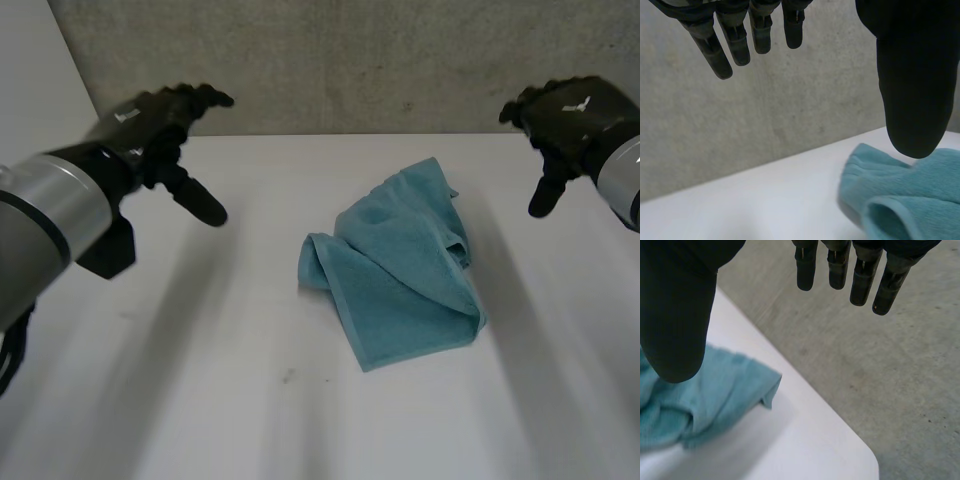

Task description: Fold the laundry

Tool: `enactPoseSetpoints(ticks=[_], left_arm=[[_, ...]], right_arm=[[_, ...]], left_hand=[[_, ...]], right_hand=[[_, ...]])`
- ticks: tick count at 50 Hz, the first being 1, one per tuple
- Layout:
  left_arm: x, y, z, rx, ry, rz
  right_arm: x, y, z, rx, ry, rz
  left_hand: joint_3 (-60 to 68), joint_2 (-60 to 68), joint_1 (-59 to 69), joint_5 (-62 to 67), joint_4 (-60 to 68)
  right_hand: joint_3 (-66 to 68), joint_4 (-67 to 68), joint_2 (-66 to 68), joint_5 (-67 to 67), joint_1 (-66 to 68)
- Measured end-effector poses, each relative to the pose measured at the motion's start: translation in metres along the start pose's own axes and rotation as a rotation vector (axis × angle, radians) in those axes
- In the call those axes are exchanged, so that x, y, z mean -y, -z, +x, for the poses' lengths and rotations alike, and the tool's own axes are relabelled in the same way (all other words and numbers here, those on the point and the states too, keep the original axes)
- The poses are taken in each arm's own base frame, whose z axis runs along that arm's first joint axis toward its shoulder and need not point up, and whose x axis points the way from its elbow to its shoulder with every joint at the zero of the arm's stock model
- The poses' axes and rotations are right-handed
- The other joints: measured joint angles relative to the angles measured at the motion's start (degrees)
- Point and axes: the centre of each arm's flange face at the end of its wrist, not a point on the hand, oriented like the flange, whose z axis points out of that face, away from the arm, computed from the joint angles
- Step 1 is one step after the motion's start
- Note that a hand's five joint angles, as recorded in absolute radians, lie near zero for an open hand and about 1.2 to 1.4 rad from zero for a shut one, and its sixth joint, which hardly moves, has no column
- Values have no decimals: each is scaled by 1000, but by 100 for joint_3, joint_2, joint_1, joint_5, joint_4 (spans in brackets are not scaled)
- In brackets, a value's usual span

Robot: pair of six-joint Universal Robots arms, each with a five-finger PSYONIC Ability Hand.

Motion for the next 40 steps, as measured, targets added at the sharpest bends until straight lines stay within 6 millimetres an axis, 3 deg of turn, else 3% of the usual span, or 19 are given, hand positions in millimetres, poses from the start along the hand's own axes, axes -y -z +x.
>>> enactPoseSetpoints(ticks=[2, 8, 12, 24, 28, 38, 39, 40], left_arm=[[-4, -1, 2, -4, 17, -12], [-47, -13, 24, -8, 130, -98], [-78, -24, 45, -24, 137, -126], [-140, -61, 87, -108, 91, -139], [-162, -80, 93, -125, 19, -117], [-184, -101, 91, -99, -141, -58], [-186, -102, 90, -94, -153, -52], [-186, -102, 90, -93, -155, -51]], right_arm=[[-3, -1, -2, 8, 31, -9], [-31, -16, -22, 111, 140, -64], [-48, -29, -37, 206, 129, -46], [-93, -62, -57, 299, 15, -58], [-110, -78, -62, 289, -71, -71], [-137, -107, -71, 264, -209, -71], [-142, -111, -73, 265, -218, -75], [-143, -112, -73, 265, -220, -76]], left_hand=[[0, 0, 0, 0, 0], [0, 0, 17, 0, 0], [0, 0, 17, 0, 1], [0, 0, 18, 0, 1], [656, 726, 842, 643, 718], [2781, 2848, 3043, 2736, 2860], [3737, 3813, 3830, 3643, 3795], [3737, 3813, 3830, 3643, 3795]], right_hand=[[0, 0, 0, 0, 0], [0, -1, 0, 0, 0], [0, 0, 0, 0, 0], [0, 0, 0, 0, 0], [10, 2, 5, 4, 0], [481, 381, 415, 346, 239], [1338, 1228, 1324, 1126, 1065], [1701, 1593, 1627, 1471, 1401]])
